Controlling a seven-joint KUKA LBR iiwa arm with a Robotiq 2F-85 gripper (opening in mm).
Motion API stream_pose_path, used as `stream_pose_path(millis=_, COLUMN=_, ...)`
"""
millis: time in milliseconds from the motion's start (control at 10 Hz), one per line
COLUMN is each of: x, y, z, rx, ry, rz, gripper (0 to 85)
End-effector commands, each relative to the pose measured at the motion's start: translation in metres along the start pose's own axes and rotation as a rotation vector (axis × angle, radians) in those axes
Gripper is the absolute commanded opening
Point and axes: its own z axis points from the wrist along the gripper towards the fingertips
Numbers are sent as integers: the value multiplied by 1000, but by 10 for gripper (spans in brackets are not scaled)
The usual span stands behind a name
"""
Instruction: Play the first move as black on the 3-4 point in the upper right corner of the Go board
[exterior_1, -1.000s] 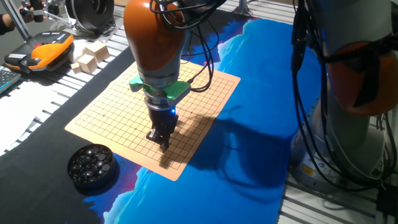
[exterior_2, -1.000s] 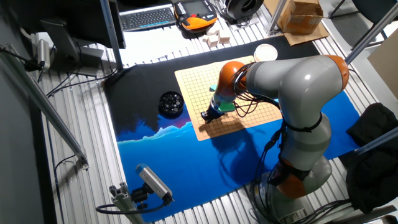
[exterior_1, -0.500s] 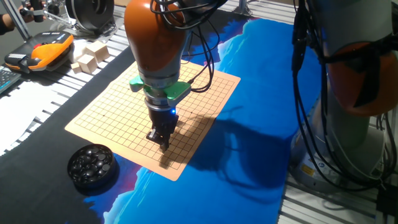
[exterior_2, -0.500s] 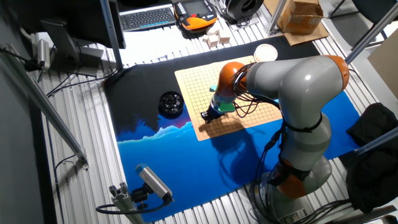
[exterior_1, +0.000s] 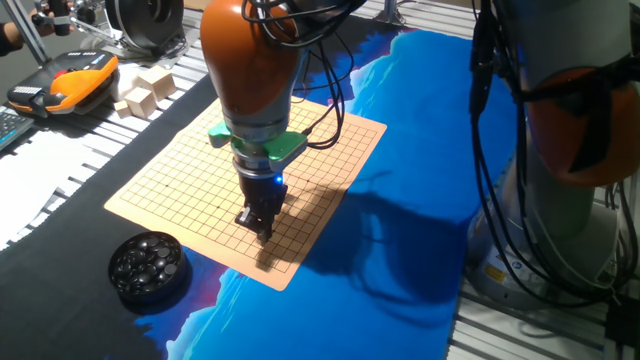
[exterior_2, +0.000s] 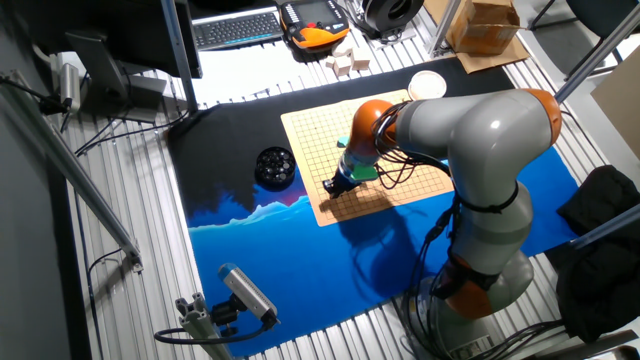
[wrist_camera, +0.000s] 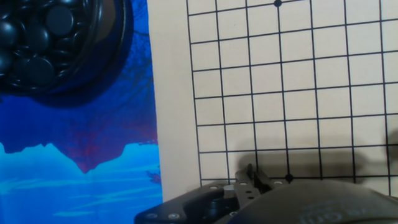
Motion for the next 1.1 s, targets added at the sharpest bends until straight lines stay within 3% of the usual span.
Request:
stream_pose_path(millis=0, x=0, y=0, z=0, rx=1, ry=-2, rz=1, gripper=170)
stream_pose_path(millis=1000, x=-1, y=-3, z=0, rx=12, ry=-10, rz=-2, gripper=170)
